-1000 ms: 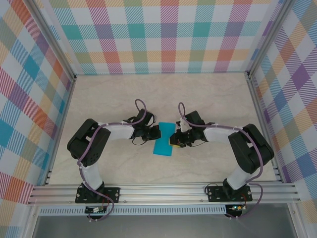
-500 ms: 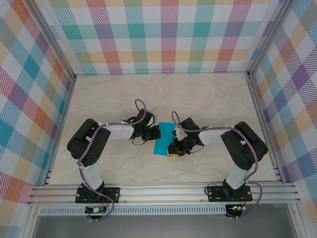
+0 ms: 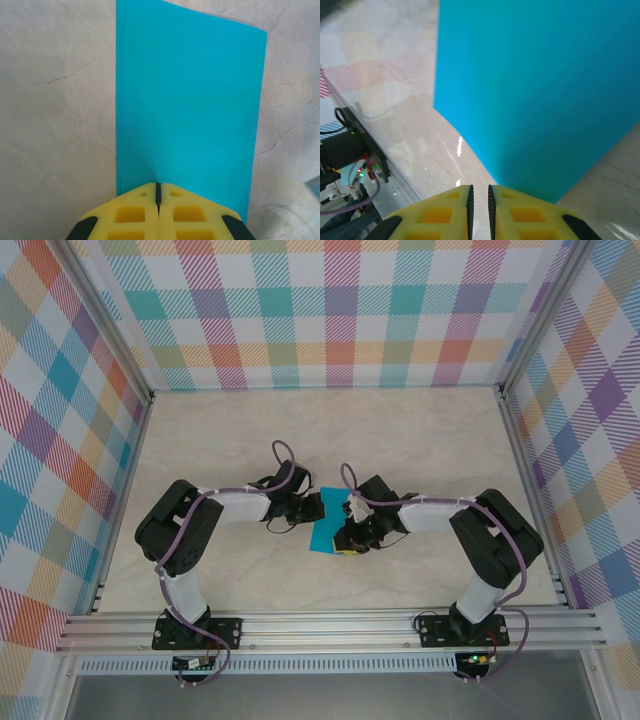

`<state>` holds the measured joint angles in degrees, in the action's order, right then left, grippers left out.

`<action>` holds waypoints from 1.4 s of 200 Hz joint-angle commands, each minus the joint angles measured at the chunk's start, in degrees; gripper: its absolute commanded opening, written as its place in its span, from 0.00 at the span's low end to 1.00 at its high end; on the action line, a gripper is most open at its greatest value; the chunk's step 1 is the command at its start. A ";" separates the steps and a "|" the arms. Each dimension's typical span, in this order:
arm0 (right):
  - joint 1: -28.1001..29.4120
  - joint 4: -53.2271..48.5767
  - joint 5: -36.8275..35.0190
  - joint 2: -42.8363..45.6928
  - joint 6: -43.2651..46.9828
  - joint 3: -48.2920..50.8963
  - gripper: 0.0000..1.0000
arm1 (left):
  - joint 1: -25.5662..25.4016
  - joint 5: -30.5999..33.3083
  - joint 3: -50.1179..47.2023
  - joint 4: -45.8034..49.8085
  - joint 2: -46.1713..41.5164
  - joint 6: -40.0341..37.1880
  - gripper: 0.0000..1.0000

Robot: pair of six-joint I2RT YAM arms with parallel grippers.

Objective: Fold a paper plane with a square sheet of paper (pick it up from the middle)
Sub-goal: Fold the square sheet of paper in half at the center of the table.

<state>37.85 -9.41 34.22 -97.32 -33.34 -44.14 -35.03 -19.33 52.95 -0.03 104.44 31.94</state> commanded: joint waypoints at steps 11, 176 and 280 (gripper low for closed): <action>0.34 -2.18 -1.74 -1.60 2.81 0.74 0.16 | -0.57 2.30 -2.63 10.75 2.36 -0.98 0.00; -15.65 -7.20 -5.60 -19.08 -1.53 -28.76 0.17 | -0.57 0.83 0.58 14.18 1.64 -2.54 0.00; -15.95 -14.33 -6.82 -16.67 3.05 -30.53 0.23 | -0.42 -2.26 -2.77 9.76 -9.57 0.73 0.49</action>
<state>22.06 -16.08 30.15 -117.14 -33.19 -71.68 -35.14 -20.93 53.25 5.80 101.32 31.42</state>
